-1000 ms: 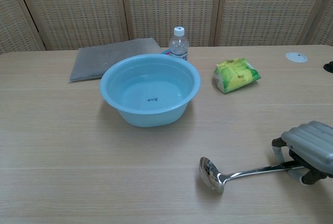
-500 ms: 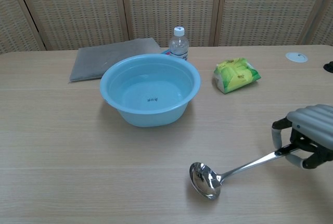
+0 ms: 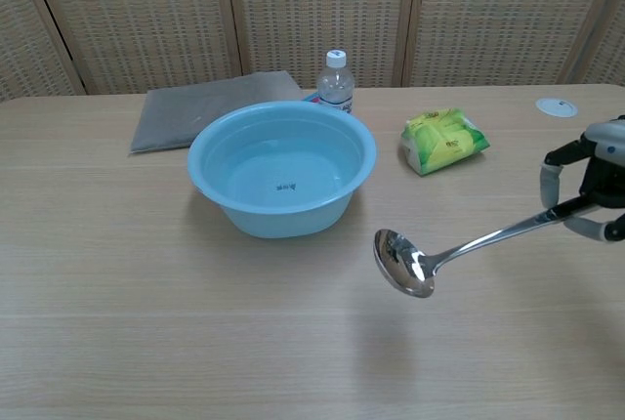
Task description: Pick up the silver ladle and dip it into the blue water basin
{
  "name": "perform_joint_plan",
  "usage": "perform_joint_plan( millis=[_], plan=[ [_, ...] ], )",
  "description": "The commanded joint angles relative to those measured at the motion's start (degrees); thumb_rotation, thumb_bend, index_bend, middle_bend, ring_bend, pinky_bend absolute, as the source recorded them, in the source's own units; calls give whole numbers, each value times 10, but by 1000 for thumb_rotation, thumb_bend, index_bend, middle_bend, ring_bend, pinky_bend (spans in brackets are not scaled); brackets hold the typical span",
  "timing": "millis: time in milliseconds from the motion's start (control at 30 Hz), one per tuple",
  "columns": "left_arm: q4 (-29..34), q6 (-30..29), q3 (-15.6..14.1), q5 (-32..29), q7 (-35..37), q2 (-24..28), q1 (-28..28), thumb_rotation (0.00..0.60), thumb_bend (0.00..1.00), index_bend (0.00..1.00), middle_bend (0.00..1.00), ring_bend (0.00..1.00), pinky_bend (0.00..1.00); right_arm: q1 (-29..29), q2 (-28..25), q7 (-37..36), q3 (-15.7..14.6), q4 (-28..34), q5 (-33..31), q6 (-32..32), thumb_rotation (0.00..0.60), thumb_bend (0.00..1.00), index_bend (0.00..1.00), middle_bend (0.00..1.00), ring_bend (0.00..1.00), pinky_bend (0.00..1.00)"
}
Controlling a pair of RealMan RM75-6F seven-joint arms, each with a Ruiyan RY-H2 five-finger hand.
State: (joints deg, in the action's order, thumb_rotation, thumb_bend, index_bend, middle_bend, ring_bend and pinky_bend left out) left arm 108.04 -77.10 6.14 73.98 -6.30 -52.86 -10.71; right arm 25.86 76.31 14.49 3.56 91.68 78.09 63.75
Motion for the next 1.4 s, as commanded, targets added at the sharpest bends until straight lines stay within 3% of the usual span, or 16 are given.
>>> perform_joint_plan(
  millis=[33, 267, 367, 567, 700, 867, 1033, 1267, 1400],
  plan=[
    [-1, 3, 2, -5, -1, -1, -2, 600, 0, 0, 0, 0, 0, 7, -34, -10, 17, 20, 0, 1, 600, 701, 814, 879, 911, 1000],
    [-1, 5, 5, -14, -1, 0, -5, 600, 0, 0, 0, 0, 0, 35, -89, 1, 63, 45, -46, -24, 600, 715, 814, 879, 911, 1000],
    [-1, 7, 7, -18, 3, 2, -6, 600, 0, 0, 0, 0, 0, 74, -134, 16, 116, 78, -123, -67, 600, 731, 814, 880, 910, 1000],
    [-8, 22, 12, -35, 4, 1, -14, 600, 0, 0, 0, 0, 0, 163, -148, 101, 156, 78, -262, -132, 600, 767, 820, 884, 911, 1000],
    [-7, 26, 12, -40, 3, 2, -17, 600, 0, 0, 0, 0, 0, 232, -128, 169, 158, 61, -341, -157, 600, 781, 822, 887, 910, 1000],
    [-7, 25, 14, -44, 7, 4, -16, 600, 0, 0, 0, 0, 0, 301, -69, 242, 148, 19, -412, -130, 600, 783, 822, 887, 910, 1000],
    [-9, 29, 16, -53, 12, 5, -18, 600, 0, 0, 0, 0, 0, 352, 14, 345, 121, -37, -435, -56, 600, 784, 822, 887, 911, 1000],
    [-13, 34, 17, -60, 17, 7, -19, 600, 0, 0, 0, 0, 0, 387, 87, 415, 107, -105, -450, -10, 600, 784, 822, 887, 911, 1000],
    [-14, 37, 17, -62, 18, 7, -21, 600, 0, 0, 0, 0, 0, 399, 131, 449, 92, -170, -427, 23, 600, 784, 822, 887, 910, 1000]
  ],
)
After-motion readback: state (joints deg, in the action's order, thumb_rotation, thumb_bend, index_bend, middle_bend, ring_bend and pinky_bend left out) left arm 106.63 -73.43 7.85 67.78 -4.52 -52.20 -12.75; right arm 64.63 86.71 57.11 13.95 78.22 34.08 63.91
